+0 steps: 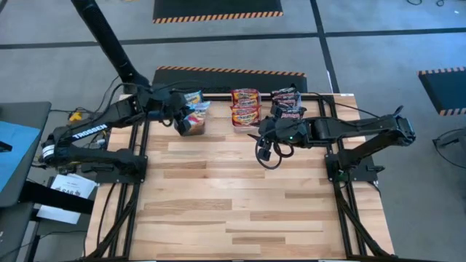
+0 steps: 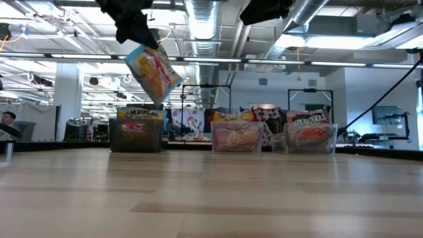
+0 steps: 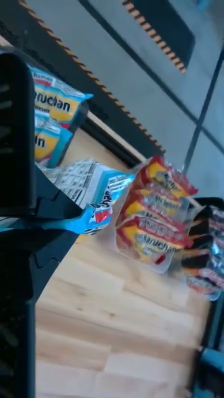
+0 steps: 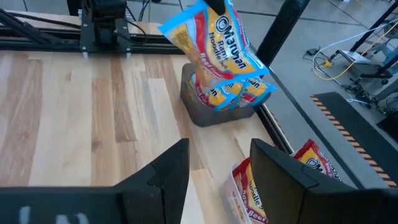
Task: Sort Maruchan noodles
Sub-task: Put the blue noodle pack into the black bin
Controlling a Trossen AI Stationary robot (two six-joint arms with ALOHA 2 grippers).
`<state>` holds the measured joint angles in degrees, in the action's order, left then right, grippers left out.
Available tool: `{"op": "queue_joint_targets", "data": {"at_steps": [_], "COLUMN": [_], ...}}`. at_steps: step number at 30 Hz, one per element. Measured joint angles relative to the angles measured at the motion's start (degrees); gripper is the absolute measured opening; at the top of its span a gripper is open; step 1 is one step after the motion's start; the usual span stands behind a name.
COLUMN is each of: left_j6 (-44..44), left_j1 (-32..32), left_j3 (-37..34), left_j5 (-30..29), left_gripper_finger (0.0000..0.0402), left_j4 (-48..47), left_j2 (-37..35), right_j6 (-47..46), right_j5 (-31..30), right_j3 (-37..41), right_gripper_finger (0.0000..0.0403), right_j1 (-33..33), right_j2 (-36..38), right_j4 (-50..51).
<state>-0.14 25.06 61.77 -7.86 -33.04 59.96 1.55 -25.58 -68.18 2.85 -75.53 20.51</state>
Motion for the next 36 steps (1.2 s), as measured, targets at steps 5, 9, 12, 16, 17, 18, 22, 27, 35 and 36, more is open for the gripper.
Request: {"op": "queue_joint_targets", "data": {"at_steps": [5, 9, 12, 16, 17, 18, 22, 27, 35, 36], "left_j6": [-0.57, -0.03, 0.46, 0.96, 0.98, 0.93, 0.81, 1.68, 2.75, 2.88], "left_j1": [3.22, 5.90, 8.24, 11.02, 11.66, 12.25, 13.78, 15.61, 19.16, 19.37], "left_j3": [-7.35, -12.48, -15.41, -16.95, -16.95, -16.93, -16.93, -16.93, -16.86, -16.89], "left_j5": [3.80, 4.40, 4.60, 6.84, 7.74, 8.49, 11.41, 11.67, 11.71, 11.68], "left_gripper_finger": [0.0000, 0.0000, 0.0000, 0.0000, 0.0000, 0.0000, 0.0000, 0.0000, 0.0000, 0.0000], "left_j4": [9.21, 13.94, 17.33, 20.80, 21.17, 21.38, 21.86, 20.48, 16.34, 14.99], "left_j2": [-3.02, -2.82, -2.60, -2.62, -2.62, -2.66, -2.66, -3.66, -8.54, -8.63], "right_j6": [-0.05, -0.21, -1.18, -1.69, -1.69, -1.69, -1.69, -1.64, -1.56, -1.55], "right_j5": [0.00, 0.00, 0.02, 0.02, 0.02, 0.02, 0.02, 0.04, 0.17, 0.17], "right_j3": [0.00, 0.00, 0.00, 0.00, 0.01, 0.01, 0.00, 0.08, -0.11, 0.09], "right_gripper_finger": [0.0191, 0.0191, 0.0191, 0.0191, 0.0191, 0.0191, 0.0191, 0.0191, 0.0191, 0.0191], "right_j1": [0.00, 0.00, 0.00, 0.00, 0.00, 0.00, 0.00, 0.00, -0.76, -0.89], "right_j2": [0.00, 0.00, 0.00, 0.00, 0.00, 0.00, -0.02, -0.81, -3.48, -3.52], "right_j4": [-0.02, -0.04, 0.00, 0.17, 0.17, 0.17, 0.20, 0.78, 0.31, 1.15]}}
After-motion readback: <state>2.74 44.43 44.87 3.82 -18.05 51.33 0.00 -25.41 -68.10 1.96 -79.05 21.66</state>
